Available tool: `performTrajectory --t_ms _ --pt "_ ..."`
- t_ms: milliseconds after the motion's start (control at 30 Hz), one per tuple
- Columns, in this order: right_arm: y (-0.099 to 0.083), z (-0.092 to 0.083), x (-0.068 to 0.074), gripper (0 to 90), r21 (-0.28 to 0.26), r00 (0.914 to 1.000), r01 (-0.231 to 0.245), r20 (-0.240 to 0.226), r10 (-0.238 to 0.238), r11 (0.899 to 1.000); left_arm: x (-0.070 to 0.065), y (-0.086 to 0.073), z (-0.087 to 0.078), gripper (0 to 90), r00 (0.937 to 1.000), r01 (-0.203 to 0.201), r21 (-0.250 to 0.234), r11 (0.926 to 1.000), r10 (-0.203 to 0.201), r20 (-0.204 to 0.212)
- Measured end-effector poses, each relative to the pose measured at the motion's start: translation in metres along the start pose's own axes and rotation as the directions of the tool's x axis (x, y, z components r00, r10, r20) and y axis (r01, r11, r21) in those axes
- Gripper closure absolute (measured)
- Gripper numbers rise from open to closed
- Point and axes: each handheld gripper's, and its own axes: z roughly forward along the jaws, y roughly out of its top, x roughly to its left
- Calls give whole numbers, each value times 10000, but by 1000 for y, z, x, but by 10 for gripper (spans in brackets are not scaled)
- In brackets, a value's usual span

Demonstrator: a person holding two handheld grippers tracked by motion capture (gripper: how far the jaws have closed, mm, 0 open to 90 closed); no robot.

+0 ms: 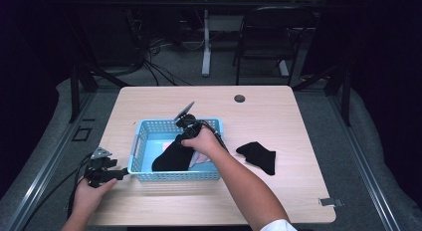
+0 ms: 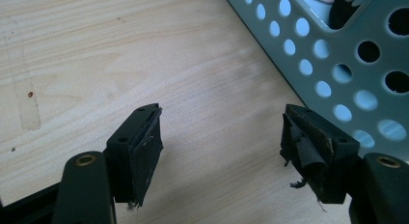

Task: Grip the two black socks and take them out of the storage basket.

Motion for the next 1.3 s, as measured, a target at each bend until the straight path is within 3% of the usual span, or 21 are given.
performTrajectory --t_ms 100,267,300,433,467,733,967,1167,1300 --pt "2 5 -1 496 61 10000 -79 -57 80 10000 0 0 0 307 10000 -7 4 10000 7 8" --pt "5 6 -3 518 125 9981 -115 -605 122 9999 0 0 0 306 10000 3 5 10000 -3 21" --pt "3 4 -1 551 167 9968 159 -790 -145 9997 0 0 0 306 10000 2 -8 10000 -2 14" --pt "0 -1 4 608 224 9957 456 -813 -436 9987 0 0 0 306 10000 -1 17 10000 1 3" --pt "0 -6 5 659 384 9936 743 -876 -707 9965 -1 0 0 306 10000 -1 15 10000 1 1" --pt "-4 -12 9 830 346 9919 1121 -647 -1097 9931 0 0 0 306 10000 -16 35 10000 16 -7" --pt "-4 -34 14 875 -282 9896 1107 -893 -1128 9935 0 0 0 307 10000 -10 30 10000 10 -10" --pt "-1 -68 31 879 -1085 9860 1028 -1197 -1157 9888 -1 0 1 306 10000 -9 53 10000 9 -13" --pt "1 -87 43 880 -1367 9863 1210 -954 -1347 9832 -1 0 1 306 10000 -9 69 10000 9 -11"
